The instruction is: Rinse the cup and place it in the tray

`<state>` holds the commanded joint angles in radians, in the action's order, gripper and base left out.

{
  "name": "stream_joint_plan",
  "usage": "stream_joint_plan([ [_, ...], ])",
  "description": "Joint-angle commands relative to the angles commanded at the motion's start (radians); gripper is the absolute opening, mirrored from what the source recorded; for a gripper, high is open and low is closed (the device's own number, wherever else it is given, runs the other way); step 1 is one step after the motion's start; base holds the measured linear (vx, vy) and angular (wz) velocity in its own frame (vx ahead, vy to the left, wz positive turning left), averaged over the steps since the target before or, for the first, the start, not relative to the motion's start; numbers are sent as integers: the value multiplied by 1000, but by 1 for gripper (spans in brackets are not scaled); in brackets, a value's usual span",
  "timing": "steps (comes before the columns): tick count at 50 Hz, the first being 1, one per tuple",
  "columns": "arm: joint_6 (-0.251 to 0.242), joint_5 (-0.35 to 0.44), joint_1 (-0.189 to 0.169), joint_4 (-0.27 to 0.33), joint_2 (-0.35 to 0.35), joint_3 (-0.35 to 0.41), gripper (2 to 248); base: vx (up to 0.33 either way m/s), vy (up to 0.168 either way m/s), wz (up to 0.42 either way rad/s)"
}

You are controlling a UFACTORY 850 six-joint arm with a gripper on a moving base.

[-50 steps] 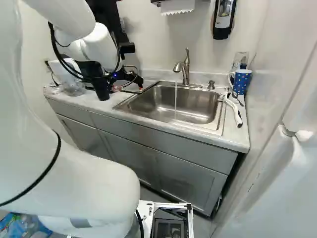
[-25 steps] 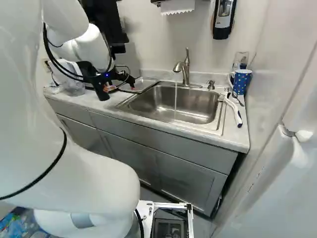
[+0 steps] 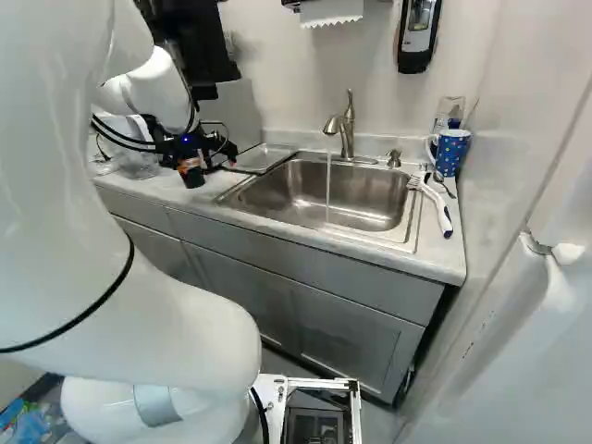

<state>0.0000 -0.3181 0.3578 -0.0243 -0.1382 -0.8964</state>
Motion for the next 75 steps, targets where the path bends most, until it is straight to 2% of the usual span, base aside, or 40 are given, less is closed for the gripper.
stream_joint_plan([
  [32,0,0,93,0,98,-93,247,0,0,0],
  [57,0,3,94,0,98,-94,247,0,0,0],
  [75,0,54,98,0,85,-81,247,0,0,0],
])
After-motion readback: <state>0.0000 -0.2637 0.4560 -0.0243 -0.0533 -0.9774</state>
